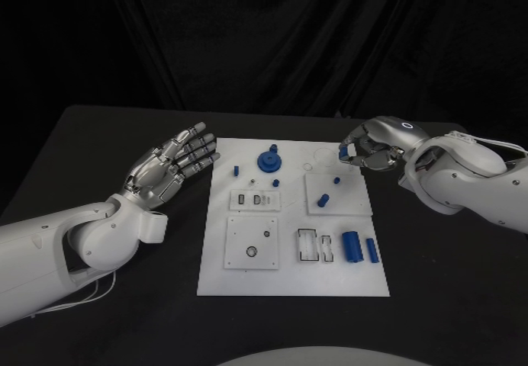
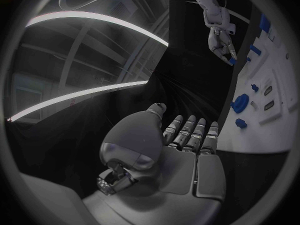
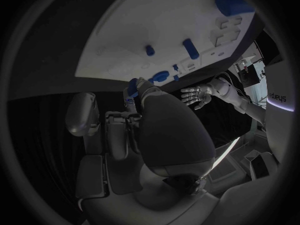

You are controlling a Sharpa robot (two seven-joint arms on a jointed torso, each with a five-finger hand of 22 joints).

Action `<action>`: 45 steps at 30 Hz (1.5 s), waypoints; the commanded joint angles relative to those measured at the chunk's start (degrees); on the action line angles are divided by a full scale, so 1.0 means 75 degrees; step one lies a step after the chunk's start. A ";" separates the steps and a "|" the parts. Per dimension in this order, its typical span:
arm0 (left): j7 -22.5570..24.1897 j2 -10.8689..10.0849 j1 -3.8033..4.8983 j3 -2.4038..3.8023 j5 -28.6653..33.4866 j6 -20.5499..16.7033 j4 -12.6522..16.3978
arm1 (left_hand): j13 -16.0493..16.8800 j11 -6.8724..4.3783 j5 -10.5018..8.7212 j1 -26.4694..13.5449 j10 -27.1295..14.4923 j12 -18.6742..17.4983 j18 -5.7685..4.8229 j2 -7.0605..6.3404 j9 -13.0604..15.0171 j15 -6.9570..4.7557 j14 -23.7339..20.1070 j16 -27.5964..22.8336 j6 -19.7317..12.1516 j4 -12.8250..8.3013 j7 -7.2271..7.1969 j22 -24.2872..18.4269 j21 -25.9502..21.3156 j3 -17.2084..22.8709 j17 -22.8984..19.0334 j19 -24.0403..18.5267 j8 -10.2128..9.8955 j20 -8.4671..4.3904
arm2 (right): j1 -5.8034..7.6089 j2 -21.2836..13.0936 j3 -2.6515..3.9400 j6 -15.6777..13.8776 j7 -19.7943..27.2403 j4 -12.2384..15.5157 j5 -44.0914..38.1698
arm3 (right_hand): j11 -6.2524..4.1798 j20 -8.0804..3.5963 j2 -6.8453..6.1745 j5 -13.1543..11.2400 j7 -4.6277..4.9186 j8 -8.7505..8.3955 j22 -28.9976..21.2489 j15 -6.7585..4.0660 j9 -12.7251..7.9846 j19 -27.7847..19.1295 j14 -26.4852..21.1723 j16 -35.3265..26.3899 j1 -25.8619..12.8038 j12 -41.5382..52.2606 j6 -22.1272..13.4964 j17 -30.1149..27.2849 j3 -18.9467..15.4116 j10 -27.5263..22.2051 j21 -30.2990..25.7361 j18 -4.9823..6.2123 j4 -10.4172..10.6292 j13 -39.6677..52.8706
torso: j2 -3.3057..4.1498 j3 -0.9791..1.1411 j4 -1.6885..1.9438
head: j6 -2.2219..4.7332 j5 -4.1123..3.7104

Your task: Assemble the parts on the task board

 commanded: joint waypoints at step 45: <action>0.0139 0.0171 -0.0018 0.0004 0.0057 0.0126 -0.0056 | 0.0012 0.0075 0.0047 -0.0110 0.0007 0.0079 -0.0151 -0.0012 -0.0001 0.0062 0.0026 0.0058 -0.0018 -0.0021 0.0022 0.0011 0.0039 0.0064 0.0015 0.0045 0.0020 -0.0002 | -0.0881 0.2149 -0.0016 0.0553 -0.1857 0.0586 -0.1791 | 0.0099 0.0056 -0.0279 0.0901 -0.0072 -0.0067 0.1117 0.0056 0.0446 0.0051 0.0810 0.0019 -0.0175 0.0059 0.0240 0.2013 -0.0044 0.0703 -0.0126 0.0074 -0.0363 0.1927 | 0.0014 0.0005 -0.0007 | -0.0263 0.0237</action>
